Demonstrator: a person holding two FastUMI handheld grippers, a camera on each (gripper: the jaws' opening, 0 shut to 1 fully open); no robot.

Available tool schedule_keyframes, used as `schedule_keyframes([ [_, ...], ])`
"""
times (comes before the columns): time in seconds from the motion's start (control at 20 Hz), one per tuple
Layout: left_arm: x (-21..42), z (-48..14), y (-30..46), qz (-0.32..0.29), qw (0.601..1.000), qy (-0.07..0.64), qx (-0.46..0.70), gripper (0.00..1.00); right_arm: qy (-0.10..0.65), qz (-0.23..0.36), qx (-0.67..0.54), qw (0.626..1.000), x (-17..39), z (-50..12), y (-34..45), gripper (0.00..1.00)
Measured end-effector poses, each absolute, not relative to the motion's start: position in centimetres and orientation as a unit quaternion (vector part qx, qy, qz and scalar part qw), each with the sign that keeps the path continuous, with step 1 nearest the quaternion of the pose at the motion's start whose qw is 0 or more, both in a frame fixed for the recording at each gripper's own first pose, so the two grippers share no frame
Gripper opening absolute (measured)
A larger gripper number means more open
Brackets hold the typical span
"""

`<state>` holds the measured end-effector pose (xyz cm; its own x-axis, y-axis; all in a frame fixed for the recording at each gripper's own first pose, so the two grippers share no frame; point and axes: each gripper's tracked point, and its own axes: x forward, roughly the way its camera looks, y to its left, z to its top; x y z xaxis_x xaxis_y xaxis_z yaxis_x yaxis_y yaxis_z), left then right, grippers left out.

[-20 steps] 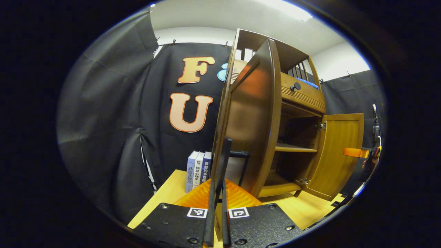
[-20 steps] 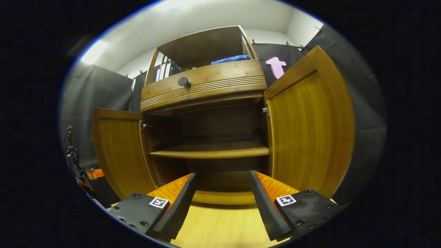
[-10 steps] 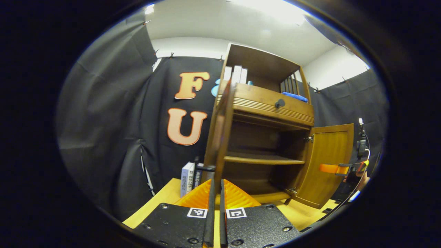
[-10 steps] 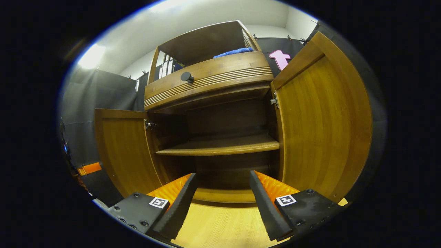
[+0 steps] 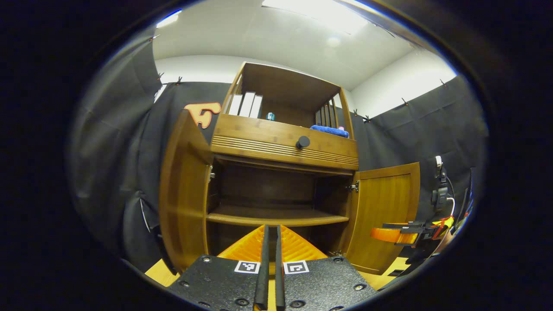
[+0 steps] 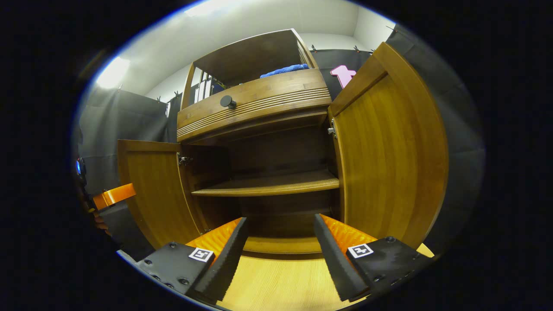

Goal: Open the right door of the double-door shoe cabinet with the right hand, and open the left door with the left hand.

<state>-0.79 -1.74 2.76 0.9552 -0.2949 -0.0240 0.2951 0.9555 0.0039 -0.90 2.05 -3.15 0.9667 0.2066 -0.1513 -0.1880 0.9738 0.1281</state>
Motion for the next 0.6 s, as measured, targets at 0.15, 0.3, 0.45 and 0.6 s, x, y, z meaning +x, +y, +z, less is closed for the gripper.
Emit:
schedule_keyframes([
  [0.15, -0.4, 0.0, -4.6, -0.152, 0.987, 0.038, -0.019, 0.07, 0.077, 0.086, 0.046, 0.992, -1.6, -2.9, 1.2, 0.98],
  [0.3, -0.4, -1.1, -5.9, -0.142, 0.988, 0.048, -0.034, 0.07, 0.071, 0.074, 0.034, 0.994, -2.5, -2.6, 0.5, 0.89],
  [0.45, -0.2, -1.6, -6.5, -0.141, 0.988, 0.05, -0.044, 0.07, 0.071, 0.065, 0.031, 0.995, -3.8, -2.9, 0.2, 0.89],
  [0.6, -0.2, -1.7, -5.2, -0.113, 0.992, 0.043, -0.04, 0.22, 0.071, 0.061, 0.032, 0.995, -4.2, -2.9, 0.0, 0.89],
])
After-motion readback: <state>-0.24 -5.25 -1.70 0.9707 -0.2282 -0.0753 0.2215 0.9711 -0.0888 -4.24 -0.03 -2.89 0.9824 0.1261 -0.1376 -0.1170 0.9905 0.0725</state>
